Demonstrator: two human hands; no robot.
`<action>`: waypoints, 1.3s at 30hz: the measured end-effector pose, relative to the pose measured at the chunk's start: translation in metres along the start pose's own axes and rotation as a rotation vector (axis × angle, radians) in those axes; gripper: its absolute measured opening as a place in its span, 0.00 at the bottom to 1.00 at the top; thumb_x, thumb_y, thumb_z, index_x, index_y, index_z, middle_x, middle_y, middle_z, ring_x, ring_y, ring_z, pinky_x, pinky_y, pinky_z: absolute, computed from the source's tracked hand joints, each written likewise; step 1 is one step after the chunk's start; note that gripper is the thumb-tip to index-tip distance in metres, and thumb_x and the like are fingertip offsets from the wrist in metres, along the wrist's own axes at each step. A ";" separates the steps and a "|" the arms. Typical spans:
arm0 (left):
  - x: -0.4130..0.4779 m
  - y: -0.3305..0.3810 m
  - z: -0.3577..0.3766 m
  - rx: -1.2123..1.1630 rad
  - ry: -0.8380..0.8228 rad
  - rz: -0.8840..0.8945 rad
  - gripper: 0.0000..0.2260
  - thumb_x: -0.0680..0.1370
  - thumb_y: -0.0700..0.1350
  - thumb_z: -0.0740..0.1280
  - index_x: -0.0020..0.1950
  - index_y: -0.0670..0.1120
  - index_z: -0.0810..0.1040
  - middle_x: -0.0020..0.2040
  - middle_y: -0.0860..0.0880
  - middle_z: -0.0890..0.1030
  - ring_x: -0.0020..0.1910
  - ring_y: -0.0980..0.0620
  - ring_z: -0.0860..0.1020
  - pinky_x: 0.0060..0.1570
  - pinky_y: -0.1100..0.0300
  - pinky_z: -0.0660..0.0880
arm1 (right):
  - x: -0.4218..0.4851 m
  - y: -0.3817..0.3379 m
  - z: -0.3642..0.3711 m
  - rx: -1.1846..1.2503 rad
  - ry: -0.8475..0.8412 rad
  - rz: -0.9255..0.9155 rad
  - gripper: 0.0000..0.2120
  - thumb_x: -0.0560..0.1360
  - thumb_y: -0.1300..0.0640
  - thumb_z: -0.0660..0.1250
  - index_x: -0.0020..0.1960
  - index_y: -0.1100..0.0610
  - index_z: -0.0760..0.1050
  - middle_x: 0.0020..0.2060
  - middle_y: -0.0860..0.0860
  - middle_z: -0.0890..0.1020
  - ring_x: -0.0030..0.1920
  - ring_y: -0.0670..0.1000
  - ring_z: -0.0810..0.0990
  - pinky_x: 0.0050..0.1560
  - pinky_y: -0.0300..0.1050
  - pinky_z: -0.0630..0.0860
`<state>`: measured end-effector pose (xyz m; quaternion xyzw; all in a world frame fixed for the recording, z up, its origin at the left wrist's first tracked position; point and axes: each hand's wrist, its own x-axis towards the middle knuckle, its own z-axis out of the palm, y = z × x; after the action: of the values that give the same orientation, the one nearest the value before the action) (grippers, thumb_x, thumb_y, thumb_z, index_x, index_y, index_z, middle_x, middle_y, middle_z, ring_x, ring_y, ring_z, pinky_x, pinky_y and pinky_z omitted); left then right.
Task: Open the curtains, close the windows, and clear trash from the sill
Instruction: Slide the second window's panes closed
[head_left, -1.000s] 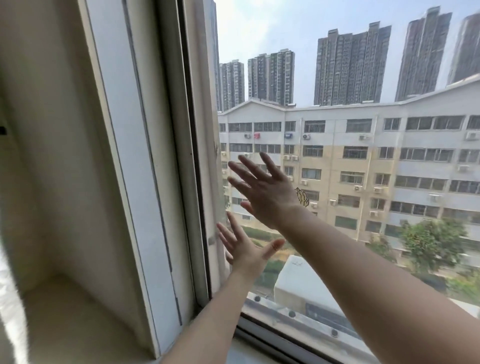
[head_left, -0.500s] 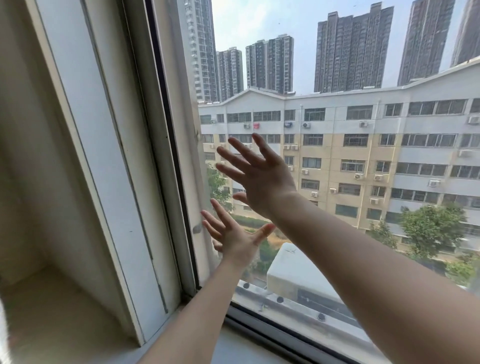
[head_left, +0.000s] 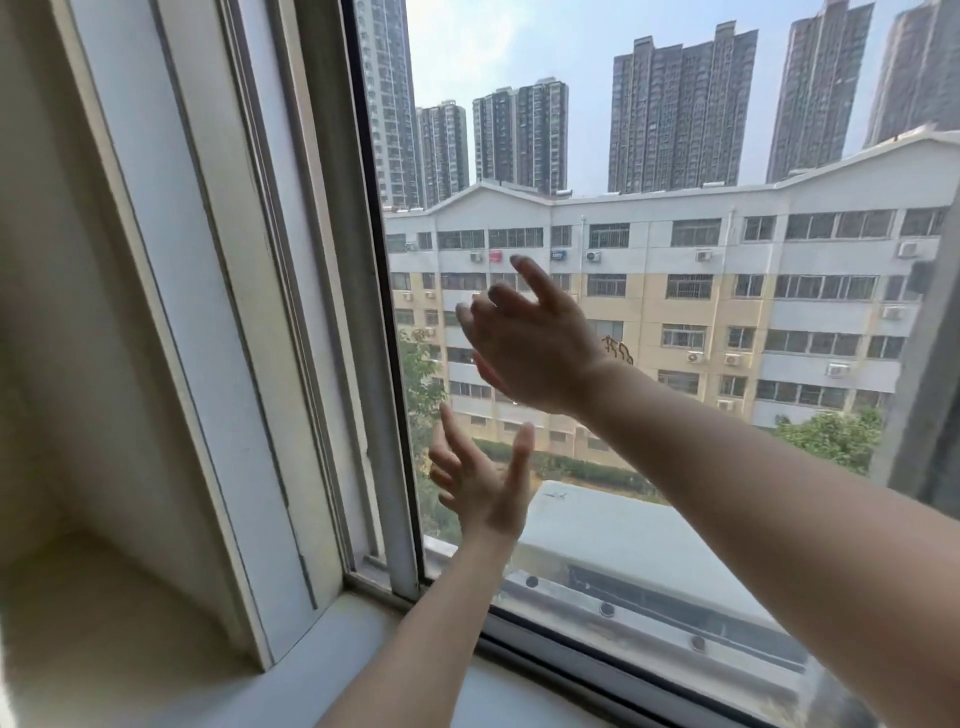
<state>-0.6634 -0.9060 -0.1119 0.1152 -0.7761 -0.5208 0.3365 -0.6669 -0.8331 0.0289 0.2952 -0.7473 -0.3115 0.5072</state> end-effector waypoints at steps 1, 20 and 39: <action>0.005 -0.002 -0.008 -0.022 0.029 -0.001 0.48 0.62 0.76 0.51 0.75 0.55 0.41 0.74 0.45 0.54 0.71 0.43 0.56 0.68 0.41 0.56 | 0.010 -0.002 -0.003 0.038 0.025 0.019 0.20 0.72 0.45 0.59 0.62 0.47 0.76 0.42 0.41 0.83 0.49 0.45 0.80 0.63 0.50 0.56; 0.107 -0.032 -0.093 -0.163 -0.122 0.042 0.40 0.71 0.52 0.72 0.75 0.48 0.52 0.74 0.48 0.60 0.71 0.52 0.61 0.69 0.57 0.60 | 0.147 -0.063 0.004 0.243 -0.162 0.016 0.20 0.79 0.46 0.54 0.70 0.46 0.64 0.77 0.49 0.50 0.73 0.65 0.35 0.58 0.70 0.25; 0.014 0.004 -0.028 -0.024 -0.088 0.168 0.32 0.72 0.47 0.72 0.71 0.54 0.59 0.61 0.48 0.77 0.53 0.49 0.78 0.48 0.60 0.73 | 0.039 0.010 -0.028 0.178 -0.219 0.067 0.15 0.78 0.47 0.56 0.60 0.48 0.74 0.71 0.50 0.63 0.73 0.70 0.40 0.59 0.73 0.27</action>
<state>-0.6554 -0.9323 -0.0958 0.0225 -0.7909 -0.5044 0.3458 -0.6542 -0.8611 0.0666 0.2782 -0.8324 -0.2572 0.4044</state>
